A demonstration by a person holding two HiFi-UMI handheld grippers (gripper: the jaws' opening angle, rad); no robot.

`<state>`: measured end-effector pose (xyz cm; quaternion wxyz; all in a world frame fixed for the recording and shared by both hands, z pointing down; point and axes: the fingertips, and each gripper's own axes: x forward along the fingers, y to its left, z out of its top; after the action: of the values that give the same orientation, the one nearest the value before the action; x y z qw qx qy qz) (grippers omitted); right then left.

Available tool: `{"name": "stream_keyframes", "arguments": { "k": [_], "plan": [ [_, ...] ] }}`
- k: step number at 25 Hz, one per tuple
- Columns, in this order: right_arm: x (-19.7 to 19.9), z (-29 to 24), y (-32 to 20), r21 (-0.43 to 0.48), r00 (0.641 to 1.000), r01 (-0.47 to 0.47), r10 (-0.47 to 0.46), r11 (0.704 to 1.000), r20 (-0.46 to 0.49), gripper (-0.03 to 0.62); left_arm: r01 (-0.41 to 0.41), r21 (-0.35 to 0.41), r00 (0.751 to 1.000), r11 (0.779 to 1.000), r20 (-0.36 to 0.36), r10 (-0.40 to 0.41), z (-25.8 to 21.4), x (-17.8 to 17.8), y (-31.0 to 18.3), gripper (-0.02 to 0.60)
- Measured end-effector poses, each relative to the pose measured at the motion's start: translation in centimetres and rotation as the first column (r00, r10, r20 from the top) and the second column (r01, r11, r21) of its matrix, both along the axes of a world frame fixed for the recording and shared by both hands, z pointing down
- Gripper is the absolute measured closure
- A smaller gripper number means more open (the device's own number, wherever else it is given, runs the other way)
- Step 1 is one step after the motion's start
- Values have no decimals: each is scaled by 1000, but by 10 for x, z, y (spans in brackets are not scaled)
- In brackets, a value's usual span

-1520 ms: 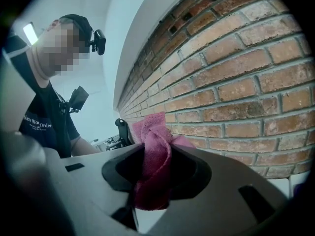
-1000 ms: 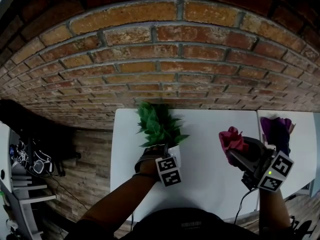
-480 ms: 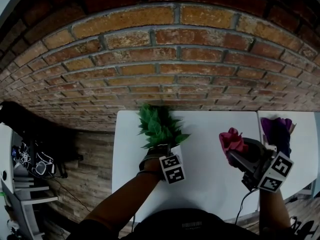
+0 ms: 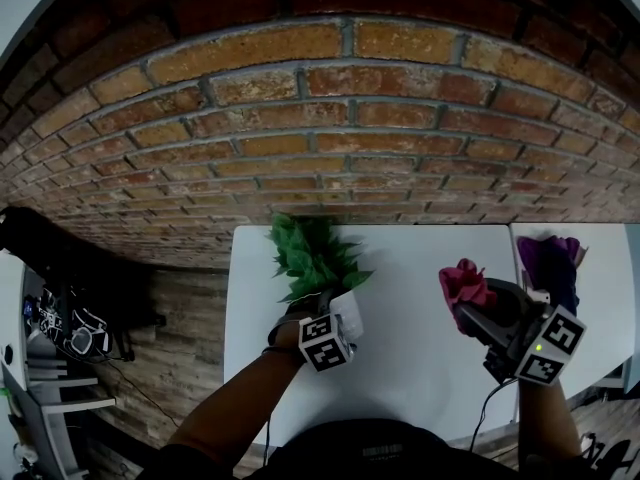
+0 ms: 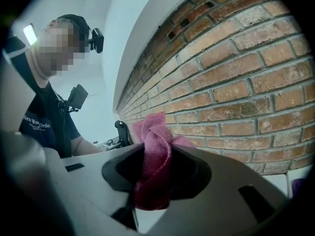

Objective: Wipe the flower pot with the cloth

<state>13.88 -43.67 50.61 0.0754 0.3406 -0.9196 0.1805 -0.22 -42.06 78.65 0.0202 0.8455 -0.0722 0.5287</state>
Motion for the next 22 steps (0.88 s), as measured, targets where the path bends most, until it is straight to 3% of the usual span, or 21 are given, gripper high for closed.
{"name": "stream_keyframes", "arguments": {
  "k": [5,10,16,22],
  "plan": [
    [-2,-3,2,7,1000,2,-2,1000,0,471,33,32,988,999,-150,-28,-41,2,-9,-6],
    [-12,-14,4,24,1000,15,-15,1000,-1,471,78,39,958,996,-281,-64,-89,-4,-9,-6],
    [-45,-44,15,82,997,71,-71,994,-5,471,79,131,893,988,-451,-12,-172,-13,7,-5],
    [-102,-91,35,175,985,171,-166,970,-43,471,77,272,819,959,-567,95,-263,-29,28,-5]
  ]
}}
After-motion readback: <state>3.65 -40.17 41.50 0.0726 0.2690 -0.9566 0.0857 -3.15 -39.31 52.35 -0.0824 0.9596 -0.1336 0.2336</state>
